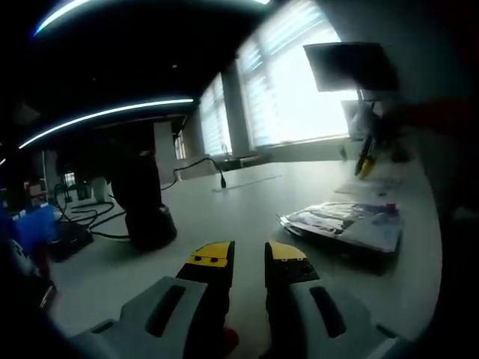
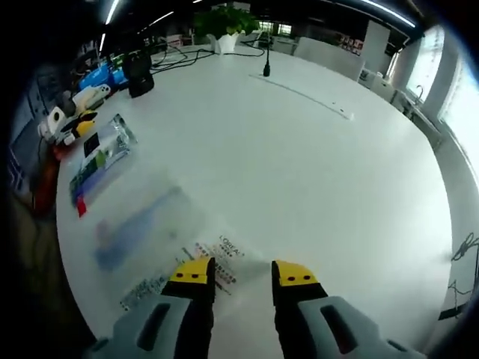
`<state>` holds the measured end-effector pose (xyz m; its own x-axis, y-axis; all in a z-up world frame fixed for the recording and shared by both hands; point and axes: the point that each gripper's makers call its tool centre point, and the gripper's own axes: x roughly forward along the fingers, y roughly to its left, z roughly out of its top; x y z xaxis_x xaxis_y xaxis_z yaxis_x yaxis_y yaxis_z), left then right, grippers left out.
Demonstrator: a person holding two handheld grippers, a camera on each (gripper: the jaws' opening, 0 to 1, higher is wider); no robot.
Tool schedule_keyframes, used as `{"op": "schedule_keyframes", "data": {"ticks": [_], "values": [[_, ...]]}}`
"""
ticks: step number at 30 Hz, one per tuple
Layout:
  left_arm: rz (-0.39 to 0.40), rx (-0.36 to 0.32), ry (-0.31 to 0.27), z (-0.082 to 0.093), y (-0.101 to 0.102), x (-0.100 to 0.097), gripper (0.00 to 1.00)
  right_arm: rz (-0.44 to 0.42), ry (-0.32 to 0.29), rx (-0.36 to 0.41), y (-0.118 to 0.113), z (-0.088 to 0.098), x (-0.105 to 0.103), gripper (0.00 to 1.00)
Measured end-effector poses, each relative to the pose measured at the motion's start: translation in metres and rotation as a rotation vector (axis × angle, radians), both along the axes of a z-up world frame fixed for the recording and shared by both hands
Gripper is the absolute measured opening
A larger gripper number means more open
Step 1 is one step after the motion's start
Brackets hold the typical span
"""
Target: Clip sheet goods on table flip sheet goods clip sheet goods scan sheet goods put sheet goods back to table
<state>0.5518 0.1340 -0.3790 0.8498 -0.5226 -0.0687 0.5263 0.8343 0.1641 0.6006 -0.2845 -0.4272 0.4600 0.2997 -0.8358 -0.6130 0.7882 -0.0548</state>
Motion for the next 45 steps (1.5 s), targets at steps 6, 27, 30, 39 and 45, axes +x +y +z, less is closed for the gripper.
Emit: {"op": "schedule_keyframes", "data": {"ticks": [6, 27, 30, 39, 45], "values": [[0.005, 0.0, -0.001, 0.0, 0.001, 0.001, 0.09, -0.014, 0.007, 0.045, 0.002, -0.001, -0.002, 0.3], [0.004, -0.004, 0.001, 0.0, 0.001, 0.001, 0.09, 0.056, -0.018, -0.028, 0.024, 0.0, -0.019, 0.04], [0.005, -0.002, 0.0, 0.0, 0.001, 0.001, 0.09, 0.083, -0.048, -0.071, 0.025, 0.001, -0.018, 0.02], [0.006, 0.006, -0.002, 0.0, 0.001, 0.001, 0.09, 0.092, -0.11, -0.177, 0.022, 0.002, -0.012, 0.0], [0.006, 0.011, -0.003, 0.0, 0.001, 0.001, 0.09, 0.078, -0.128, -0.199, 0.019, 0.003, -0.011, 0.0]]}}
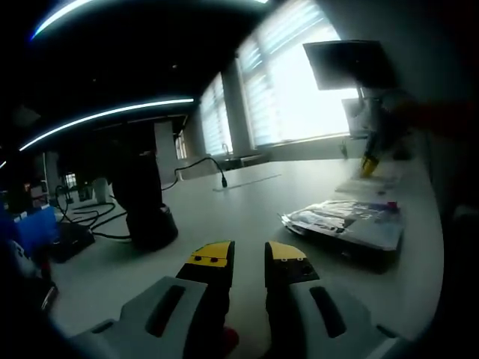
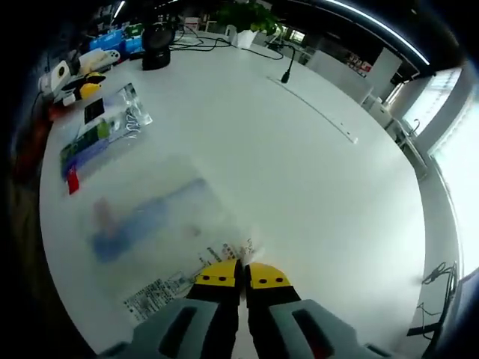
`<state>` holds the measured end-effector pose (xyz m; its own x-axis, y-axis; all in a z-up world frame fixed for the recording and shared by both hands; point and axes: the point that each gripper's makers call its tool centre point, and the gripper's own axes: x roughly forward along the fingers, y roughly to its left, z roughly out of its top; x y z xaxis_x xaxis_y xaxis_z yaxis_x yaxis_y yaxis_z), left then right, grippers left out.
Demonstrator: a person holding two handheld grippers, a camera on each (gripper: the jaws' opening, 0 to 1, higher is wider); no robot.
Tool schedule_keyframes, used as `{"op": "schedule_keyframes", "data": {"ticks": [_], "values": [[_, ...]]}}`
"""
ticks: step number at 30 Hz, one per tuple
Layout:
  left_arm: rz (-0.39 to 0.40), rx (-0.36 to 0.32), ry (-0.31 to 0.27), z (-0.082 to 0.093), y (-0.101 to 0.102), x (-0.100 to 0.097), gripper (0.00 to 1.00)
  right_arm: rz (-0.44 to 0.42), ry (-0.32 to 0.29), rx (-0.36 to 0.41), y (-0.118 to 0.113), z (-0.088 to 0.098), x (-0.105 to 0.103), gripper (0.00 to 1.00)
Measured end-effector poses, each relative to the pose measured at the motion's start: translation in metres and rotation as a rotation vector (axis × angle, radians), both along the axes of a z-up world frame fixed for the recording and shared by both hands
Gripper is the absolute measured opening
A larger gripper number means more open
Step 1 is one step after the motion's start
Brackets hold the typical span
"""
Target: Clip sheet goods on table flip sheet goods clip sheet goods scan sheet goods put sheet goods back to table
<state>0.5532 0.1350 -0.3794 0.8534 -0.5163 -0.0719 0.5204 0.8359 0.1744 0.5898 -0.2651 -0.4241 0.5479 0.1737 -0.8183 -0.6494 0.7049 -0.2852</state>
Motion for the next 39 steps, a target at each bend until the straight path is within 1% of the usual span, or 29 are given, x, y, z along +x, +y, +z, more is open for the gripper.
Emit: {"op": "schedule_keyframes", "data": {"ticks": [4, 7, 15, 22, 23, 25, 28, 33, 35, 39], "values": [[0.0, 0.0, 0.001, 0.0, 0.0, 0.0, 0.09, -0.004, -0.01, 0.005, -0.001, 0.0, 0.0, 0.0], [0.0, 0.001, 0.0, 0.0, 0.0, 0.0, 0.09, -0.013, -0.009, 0.022, -0.001, 0.0, 0.0, 0.0], [-0.003, -0.002, 0.001, 0.0, 0.0, 0.0, 0.09, -0.032, -0.006, 0.038, 0.001, 0.0, -0.002, 0.0], [-0.002, -0.003, 0.001, 0.0, 0.0, -0.001, 0.09, -0.043, -0.007, 0.022, 0.002, 0.001, -0.002, 0.0], [-0.002, -0.002, 0.001, 0.0, 0.0, -0.001, 0.09, -0.065, -0.006, 0.04, 0.002, 0.001, -0.002, 0.0], [0.0, -0.001, 0.001, 0.0, 0.0, -0.001, 0.09, -0.079, -0.001, 0.05, 0.001, 0.003, -0.004, 0.0], [0.001, 0.002, 0.0, 0.0, 0.0, -0.001, 0.09, -0.097, -0.007, 0.062, 0.001, 0.009, -0.006, 0.0], [0.001, 0.004, 0.0, -0.001, 0.0, -0.001, 0.09, -0.099, -0.022, 0.045, 0.004, 0.02, -0.012, 0.0], [0.003, 0.002, 0.001, 0.0, 0.001, 0.0, 0.09, -0.114, -0.03, 0.066, 0.006, 0.029, -0.015, 0.0], [0.004, 0.0, 0.003, -0.001, 0.001, 0.0, 0.09, -0.113, -0.06, 0.107, 0.01, 0.041, -0.017, 0.0]]}}
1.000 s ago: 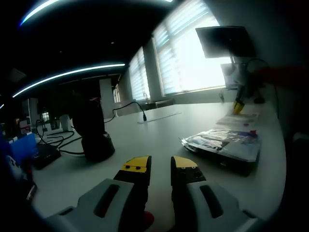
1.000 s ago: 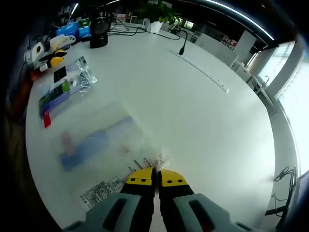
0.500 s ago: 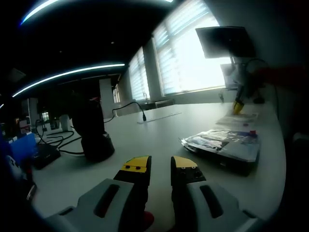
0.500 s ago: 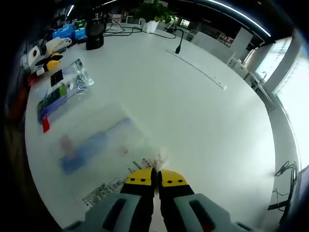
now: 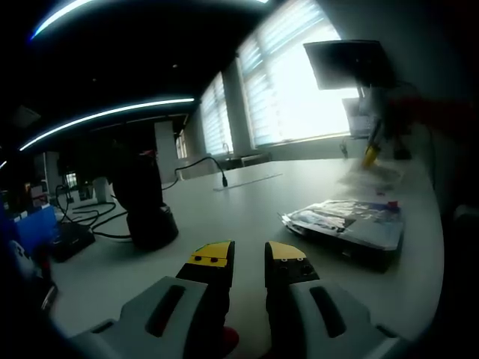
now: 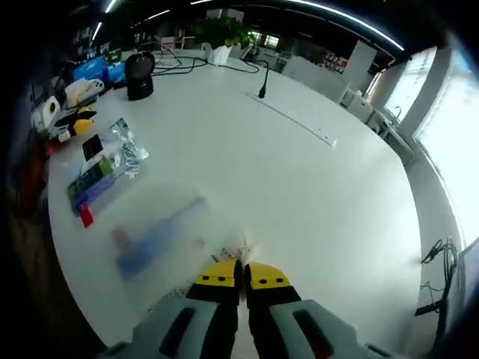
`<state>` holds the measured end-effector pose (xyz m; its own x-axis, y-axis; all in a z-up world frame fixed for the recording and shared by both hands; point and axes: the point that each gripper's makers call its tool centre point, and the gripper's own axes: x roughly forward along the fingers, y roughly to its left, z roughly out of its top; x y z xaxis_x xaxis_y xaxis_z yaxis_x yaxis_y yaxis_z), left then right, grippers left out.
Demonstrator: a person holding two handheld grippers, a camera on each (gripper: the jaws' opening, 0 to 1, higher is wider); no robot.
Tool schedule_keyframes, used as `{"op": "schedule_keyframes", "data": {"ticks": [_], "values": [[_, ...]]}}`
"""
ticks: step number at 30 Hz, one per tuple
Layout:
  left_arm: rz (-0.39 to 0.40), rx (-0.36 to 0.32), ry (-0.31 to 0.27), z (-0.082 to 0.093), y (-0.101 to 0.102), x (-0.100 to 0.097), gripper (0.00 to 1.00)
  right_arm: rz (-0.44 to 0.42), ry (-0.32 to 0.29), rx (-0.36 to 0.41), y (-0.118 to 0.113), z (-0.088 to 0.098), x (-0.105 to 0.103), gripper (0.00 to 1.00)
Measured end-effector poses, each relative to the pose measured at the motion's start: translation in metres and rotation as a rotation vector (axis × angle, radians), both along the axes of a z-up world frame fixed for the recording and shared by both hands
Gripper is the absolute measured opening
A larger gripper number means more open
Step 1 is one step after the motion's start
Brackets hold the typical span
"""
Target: Clip sheet goods on table flip sheet goods clip sheet goods scan sheet goods put sheet goods back to table
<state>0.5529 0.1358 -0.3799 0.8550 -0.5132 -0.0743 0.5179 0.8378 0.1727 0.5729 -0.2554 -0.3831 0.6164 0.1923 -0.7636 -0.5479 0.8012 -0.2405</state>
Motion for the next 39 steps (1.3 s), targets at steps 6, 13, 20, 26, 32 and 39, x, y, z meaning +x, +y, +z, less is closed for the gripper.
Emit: {"op": "schedule_keyframes", "data": {"ticks": [6, 13, 20, 26, 32, 39], "values": [[-0.003, 0.002, -0.001, 0.0, -0.001, 0.0, 0.09, -0.012, -0.015, 0.058, 0.008, 0.016, -0.009, 0.0], [-0.006, 0.001, -0.001, 0.0, -0.001, -0.001, 0.09, 0.001, -0.064, 0.087, 0.02, 0.043, -0.018, 0.0], [-0.007, 0.0, -0.001, 0.0, -0.001, -0.001, 0.09, 0.006, -0.116, 0.136, 0.033, 0.072, -0.025, 0.0], [-0.003, 0.001, -0.005, 0.001, -0.001, 0.0, 0.09, 0.017, -0.153, 0.193, 0.044, 0.093, -0.031, 0.0], [-0.001, -0.009, -0.006, 0.002, 0.0, 0.0, 0.09, 0.018, -0.199, 0.255, 0.05, 0.117, -0.032, 0.0], [-0.007, -0.003, -0.006, 0.002, -0.002, 0.0, 0.09, 0.025, -0.266, 0.259, 0.056, 0.136, -0.029, 0.0]]}}
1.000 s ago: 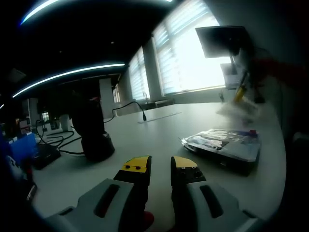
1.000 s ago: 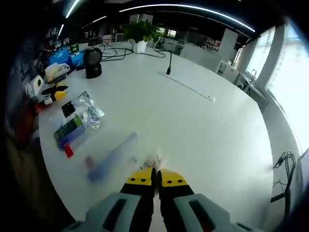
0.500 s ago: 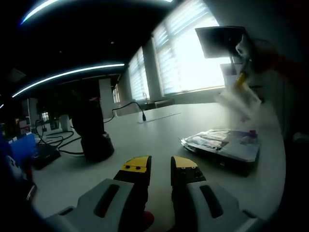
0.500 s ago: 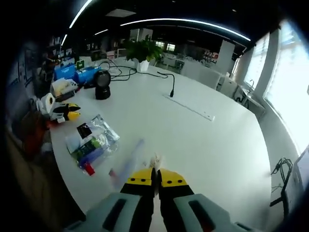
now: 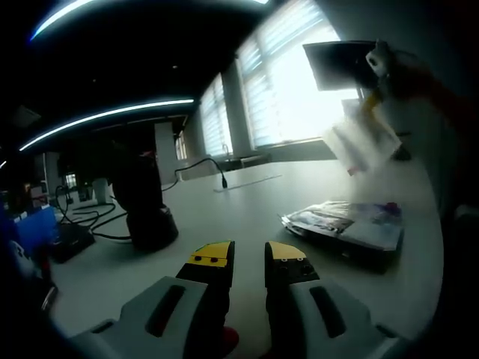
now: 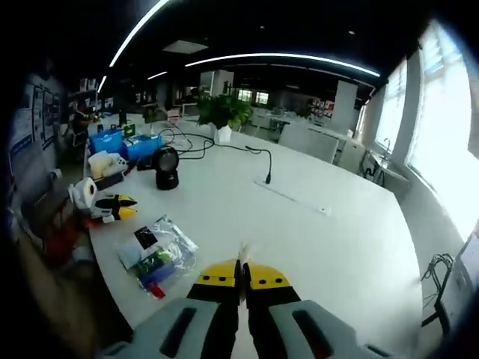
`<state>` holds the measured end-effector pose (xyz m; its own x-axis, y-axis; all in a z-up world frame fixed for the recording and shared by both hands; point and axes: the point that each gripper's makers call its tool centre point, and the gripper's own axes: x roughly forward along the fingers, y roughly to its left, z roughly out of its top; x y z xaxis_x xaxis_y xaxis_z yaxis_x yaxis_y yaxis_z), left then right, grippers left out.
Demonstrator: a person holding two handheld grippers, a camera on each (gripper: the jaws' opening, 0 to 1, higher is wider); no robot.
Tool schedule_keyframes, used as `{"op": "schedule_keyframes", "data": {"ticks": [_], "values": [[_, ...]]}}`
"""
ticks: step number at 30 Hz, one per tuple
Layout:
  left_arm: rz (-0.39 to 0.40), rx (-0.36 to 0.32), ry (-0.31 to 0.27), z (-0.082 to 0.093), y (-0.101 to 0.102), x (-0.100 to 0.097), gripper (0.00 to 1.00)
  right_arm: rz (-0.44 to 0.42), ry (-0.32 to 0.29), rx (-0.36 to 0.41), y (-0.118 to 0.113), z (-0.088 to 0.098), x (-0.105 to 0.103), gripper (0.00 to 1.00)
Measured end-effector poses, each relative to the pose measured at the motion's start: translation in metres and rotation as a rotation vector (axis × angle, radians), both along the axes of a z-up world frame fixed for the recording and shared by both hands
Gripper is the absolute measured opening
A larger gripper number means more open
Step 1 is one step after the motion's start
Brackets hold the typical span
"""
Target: Clip sheet goods on table flip sheet goods clip sheet goods scan sheet goods put sheet goods back to table
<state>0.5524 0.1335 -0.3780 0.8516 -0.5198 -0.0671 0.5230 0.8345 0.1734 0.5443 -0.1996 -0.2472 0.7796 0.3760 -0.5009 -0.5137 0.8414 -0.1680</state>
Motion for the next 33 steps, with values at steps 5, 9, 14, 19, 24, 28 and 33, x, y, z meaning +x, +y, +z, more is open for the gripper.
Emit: {"op": "schedule_keyframes", "data": {"ticks": [5, 9, 14, 19, 24, 28, 33], "values": [[-0.004, 0.001, -0.001, 0.001, -0.002, -0.002, 0.09, -0.037, -0.034, 0.011, -0.002, 0.007, 0.005, 0.0], [-0.007, -0.002, -0.001, 0.002, -0.002, -0.002, 0.09, -0.049, -0.059, 0.046, 0.004, 0.012, 0.008, 0.0], [-0.012, -0.007, 0.0, 0.002, -0.003, -0.002, 0.09, -0.062, -0.107, 0.075, 0.016, 0.019, 0.013, 0.0], [-0.014, -0.005, -0.001, 0.001, -0.003, -0.001, 0.09, -0.075, -0.149, 0.123, 0.023, 0.025, 0.025, 0.0], [-0.015, -0.008, -0.001, 0.001, -0.002, 0.0, 0.09, -0.113, -0.2, 0.126, 0.032, 0.03, 0.034, 0.0], [-0.015, -0.008, -0.001, 0.0, -0.001, 0.001, 0.09, -0.124, -0.236, 0.118, 0.041, 0.033, 0.04, 0.0], [-0.016, -0.011, -0.001, 0.0, -0.001, 0.001, 0.09, -0.129, -0.263, 0.13, 0.049, 0.038, 0.047, 0.0]]}}
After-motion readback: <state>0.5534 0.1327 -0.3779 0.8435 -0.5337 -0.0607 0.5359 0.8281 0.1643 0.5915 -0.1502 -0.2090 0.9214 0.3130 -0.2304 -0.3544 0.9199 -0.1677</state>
